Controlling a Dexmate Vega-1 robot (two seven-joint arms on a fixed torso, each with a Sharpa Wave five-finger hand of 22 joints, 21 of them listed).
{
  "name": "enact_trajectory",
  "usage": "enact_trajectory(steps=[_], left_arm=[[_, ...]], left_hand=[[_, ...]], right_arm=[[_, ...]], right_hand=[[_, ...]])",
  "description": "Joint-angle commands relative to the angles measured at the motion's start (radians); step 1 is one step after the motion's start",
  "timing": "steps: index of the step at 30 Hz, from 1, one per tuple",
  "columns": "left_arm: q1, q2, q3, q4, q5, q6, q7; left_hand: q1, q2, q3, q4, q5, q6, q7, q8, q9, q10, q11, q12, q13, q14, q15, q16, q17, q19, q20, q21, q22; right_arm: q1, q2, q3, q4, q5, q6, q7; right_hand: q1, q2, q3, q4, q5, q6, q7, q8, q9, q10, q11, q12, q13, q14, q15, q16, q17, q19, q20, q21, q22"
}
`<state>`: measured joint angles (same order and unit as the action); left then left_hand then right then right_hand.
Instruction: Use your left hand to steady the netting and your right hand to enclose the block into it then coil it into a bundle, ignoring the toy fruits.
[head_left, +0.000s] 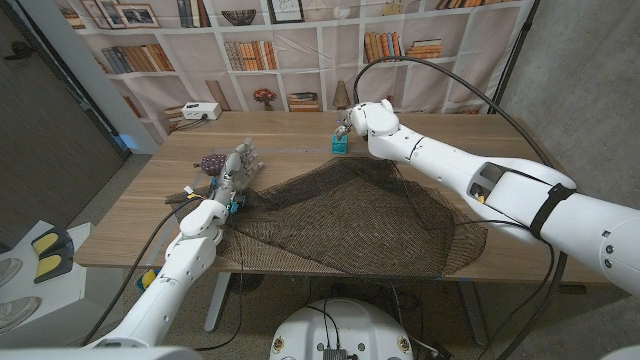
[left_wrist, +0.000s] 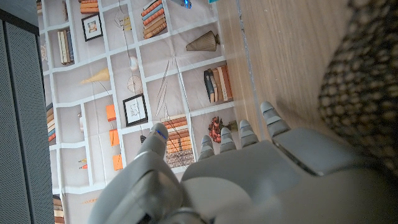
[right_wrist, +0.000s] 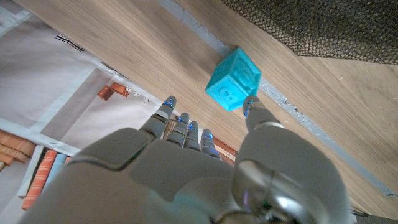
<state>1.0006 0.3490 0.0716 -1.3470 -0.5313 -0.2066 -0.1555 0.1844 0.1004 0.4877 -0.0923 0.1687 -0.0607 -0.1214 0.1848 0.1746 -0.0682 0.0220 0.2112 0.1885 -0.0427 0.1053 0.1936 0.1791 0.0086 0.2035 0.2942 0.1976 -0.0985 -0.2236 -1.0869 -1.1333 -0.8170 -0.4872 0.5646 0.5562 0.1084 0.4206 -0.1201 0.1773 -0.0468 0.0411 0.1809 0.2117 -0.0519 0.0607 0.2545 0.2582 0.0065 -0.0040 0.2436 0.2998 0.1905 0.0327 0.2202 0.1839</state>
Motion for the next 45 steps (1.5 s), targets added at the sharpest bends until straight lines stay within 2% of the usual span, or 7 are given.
enact_trajectory(steps=[1, 16, 22, 29, 38, 41, 45], left_arm=[[0.002, 0.003, -0.009, 0.007, -0.007, 0.006, 0.000], [-0.005, 0.004, -0.016, 0.022, -0.010, 0.003, -0.005], [-0.004, 0.005, -0.019, 0.022, -0.014, 0.006, -0.007], [0.003, 0.012, -0.024, 0.013, -0.014, 0.012, -0.002], [-0.009, 0.013, -0.020, 0.023, -0.015, 0.016, -0.013], [-0.013, 0.013, -0.018, 0.027, -0.015, 0.018, -0.016], [-0.019, 0.013, -0.016, 0.031, -0.014, 0.021, -0.018]], left_hand=[[-0.007, 0.004, 0.002, 0.006, 0.005, -0.003, 0.003, 0.000, 0.003, 0.000, 0.002, 0.004, 0.005, 0.009, -0.001, -0.001, 0.003, 0.001, 0.009, -0.005, 0.004], [-0.010, 0.004, 0.002, 0.007, 0.005, -0.005, 0.003, -0.001, 0.003, -0.001, 0.002, 0.003, 0.005, 0.009, -0.002, -0.003, 0.003, 0.001, 0.010, -0.006, 0.005], [-0.010, 0.004, 0.002, 0.007, 0.005, -0.005, 0.003, -0.001, 0.003, 0.000, 0.003, 0.003, 0.005, 0.009, -0.002, -0.003, 0.003, 0.002, 0.009, -0.006, 0.005], [-0.011, 0.004, 0.002, 0.007, 0.006, -0.006, 0.003, -0.001, 0.003, 0.000, 0.002, 0.003, 0.005, 0.009, -0.002, -0.003, 0.003, 0.003, 0.009, -0.007, 0.005], [-0.013, 0.004, 0.002, 0.008, 0.006, -0.006, 0.003, -0.001, 0.003, 0.001, 0.004, 0.003, 0.006, 0.010, -0.002, -0.003, 0.003, 0.003, 0.010, -0.007, 0.005], [-0.013, 0.004, 0.002, 0.008, 0.006, -0.006, 0.001, -0.001, 0.003, 0.001, 0.006, 0.003, 0.006, 0.010, -0.001, -0.004, 0.003, 0.003, 0.010, -0.008, 0.005], [-0.014, 0.004, 0.002, 0.008, 0.006, -0.006, 0.001, -0.001, 0.003, 0.001, 0.006, 0.003, 0.006, 0.010, -0.001, -0.004, 0.003, 0.003, 0.010, -0.008, 0.005]], right_arm=[[0.068, 0.099, -0.044, 0.197, 0.010, 0.043, 0.017], [0.144, 0.229, -0.080, 0.485, 0.066, 0.145, -0.035], [0.198, 0.342, -0.107, 0.755, 0.124, 0.258, -0.163], [0.206, 0.320, -0.255, 0.749, 0.260, 0.266, -0.285], [0.209, 0.338, -0.311, 0.759, 0.262, 0.207, -0.303], [0.180, 0.266, -0.277, 0.608, 0.221, 0.129, -0.280], [0.136, 0.175, -0.230, 0.440, 0.172, 0.095, -0.305]], right_hand=[[0.002, 0.002, -0.002, -0.003, 0.003, -0.010, -0.001, 0.002, 0.005, -0.004, 0.004, -0.002, 0.005, -0.003, -0.002, 0.001, 0.002, 0.000, 0.000, -0.002, 0.004], [0.015, -0.006, -0.007, -0.015, 0.007, -0.022, -0.002, 0.004, 0.004, -0.002, 0.005, 0.003, 0.005, 0.001, -0.001, 0.001, 0.003, 0.001, 0.004, -0.002, 0.004], [0.046, 0.003, 0.001, -0.032, 0.014, -0.001, -0.006, 0.017, 0.003, 0.019, -0.002, 0.016, 0.005, 0.020, -0.007, 0.006, 0.003, 0.017, 0.002, 0.004, 0.004], [0.176, 0.014, 0.024, -0.058, 0.026, 0.085, -0.015, 0.050, 0.001, 0.127, -0.019, 0.072, 0.004, 0.132, -0.039, 0.043, 0.006, 0.085, -0.011, 0.023, 0.002], [0.466, 0.017, -0.071, -0.053, 0.035, 0.454, -0.073, 0.205, 0.040, 0.497, -0.092, 0.340, 0.079, 0.584, -0.188, 0.362, 0.227, 0.361, -0.058, 0.119, 0.018], [0.596, 0.038, -0.105, -0.052, 0.031, 0.530, -0.086, 0.263, 0.068, 0.570, -0.109, 0.421, 0.131, 0.704, -0.224, 0.526, 0.393, 0.444, -0.065, 0.187, 0.041], [0.680, 0.080, -0.100, -0.040, 0.025, 0.644, -0.095, 0.326, 0.096, 0.664, -0.119, 0.486, 0.173, 0.782, -0.225, 0.609, 0.477, 0.469, -0.085, 0.244, 0.064]])
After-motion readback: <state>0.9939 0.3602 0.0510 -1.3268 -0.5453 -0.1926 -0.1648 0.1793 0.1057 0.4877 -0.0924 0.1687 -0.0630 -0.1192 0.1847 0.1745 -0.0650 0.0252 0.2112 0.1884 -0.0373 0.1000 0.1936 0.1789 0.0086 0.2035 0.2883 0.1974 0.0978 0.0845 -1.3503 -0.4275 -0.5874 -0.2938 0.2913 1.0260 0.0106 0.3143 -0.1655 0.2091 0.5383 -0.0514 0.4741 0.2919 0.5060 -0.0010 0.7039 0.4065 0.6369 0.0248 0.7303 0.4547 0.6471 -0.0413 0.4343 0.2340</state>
